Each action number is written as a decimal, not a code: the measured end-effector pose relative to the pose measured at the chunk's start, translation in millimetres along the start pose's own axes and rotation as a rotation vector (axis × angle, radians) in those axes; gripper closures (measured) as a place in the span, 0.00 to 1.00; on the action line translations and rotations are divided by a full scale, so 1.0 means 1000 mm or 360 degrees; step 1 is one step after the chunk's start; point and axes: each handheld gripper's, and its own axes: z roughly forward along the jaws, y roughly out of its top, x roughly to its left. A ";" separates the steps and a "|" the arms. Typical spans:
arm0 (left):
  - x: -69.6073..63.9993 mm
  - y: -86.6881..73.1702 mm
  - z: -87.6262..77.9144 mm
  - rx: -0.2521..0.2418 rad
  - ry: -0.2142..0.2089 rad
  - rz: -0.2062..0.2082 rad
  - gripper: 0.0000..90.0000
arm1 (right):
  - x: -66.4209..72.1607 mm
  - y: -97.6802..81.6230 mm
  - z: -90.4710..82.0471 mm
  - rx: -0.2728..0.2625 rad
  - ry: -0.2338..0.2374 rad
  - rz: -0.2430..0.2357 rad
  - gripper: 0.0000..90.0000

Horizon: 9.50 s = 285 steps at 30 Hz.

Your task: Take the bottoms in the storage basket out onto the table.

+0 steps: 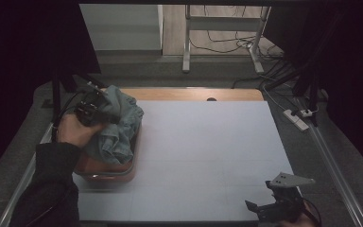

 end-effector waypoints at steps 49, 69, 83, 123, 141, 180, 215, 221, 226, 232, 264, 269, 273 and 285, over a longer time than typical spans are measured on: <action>-0.083 0.055 0.001 -0.0094 -0.0163 0.0294 0.77 | 0.000 0.000 0.000 -0.0004 -0.0003 -0.0007 0.01; -0.116 0.073 0.031 -0.0059 -0.0217 0.0398 0.76 | 0.000 0.000 0.000 -0.0004 -0.0003 -0.0007 0.01; -0.143 0.083 0.052 -0.0041 -0.0246 0.0471 0.76 | 0.001 -0.001 0.000 -0.0003 -0.0002 -0.0010 0.01; -0.184 0.076 0.139 0.0050 -0.0256 0.0580 0.75 | 0.001 -0.001 0.000 0.0005 0.0002 -0.0022 0.01; -0.186 0.057 0.188 0.0116 -0.0243 0.0645 0.71 | 0.001 -0.001 -0.001 0.0001 0.0005 -0.0035 0.01; -0.176 0.039 0.208 0.0019 -0.0280 0.0593 0.10 | 0.002 -0.001 0.001 0.0021 0.0017 -0.0049 0.01; -0.171 0.037 0.186 -0.0078 -0.0512 0.0658 0.00 | 0.003 0.000 0.002 0.0040 0.0012 -0.0075 0.01; -0.173 0.038 0.181 -0.0069 -0.0540 0.0670 0.00 | 0.003 0.000 0.002 0.0046 0.0009 -0.0078 0.01; -0.174 0.038 0.178 -0.0062 -0.0555 0.0661 0.00 | 0.004 0.000 0.002 0.0049 0.0012 -0.0081 0.01; -0.175 0.037 0.175 -0.0062 -0.0556 0.0668 0.00 | 0.004 0.000 0.002 0.0050 0.0012 -0.0086 0.01; -0.172 0.027 0.150 -0.0132 -0.0559 0.0698 0.00 | 0.004 0.000 0.003 0.0053 0.0008 -0.0090 0.01; -0.172 0.026 0.149 -0.0153 -0.0559 0.0691 0.00 | 0.004 0.000 0.002 0.0051 0.0008 -0.0092 0.01; -0.172 0.024 0.146 -0.0152 -0.0535 0.0712 0.00 | 0.004 -0.001 0.002 0.0044 0.0010 -0.0092 0.01; -0.169 0.013 0.142 -0.0206 -0.0519 0.0668 0.00 | 0.004 -0.001 0.001 0.0038 0.0010 -0.0089 0.01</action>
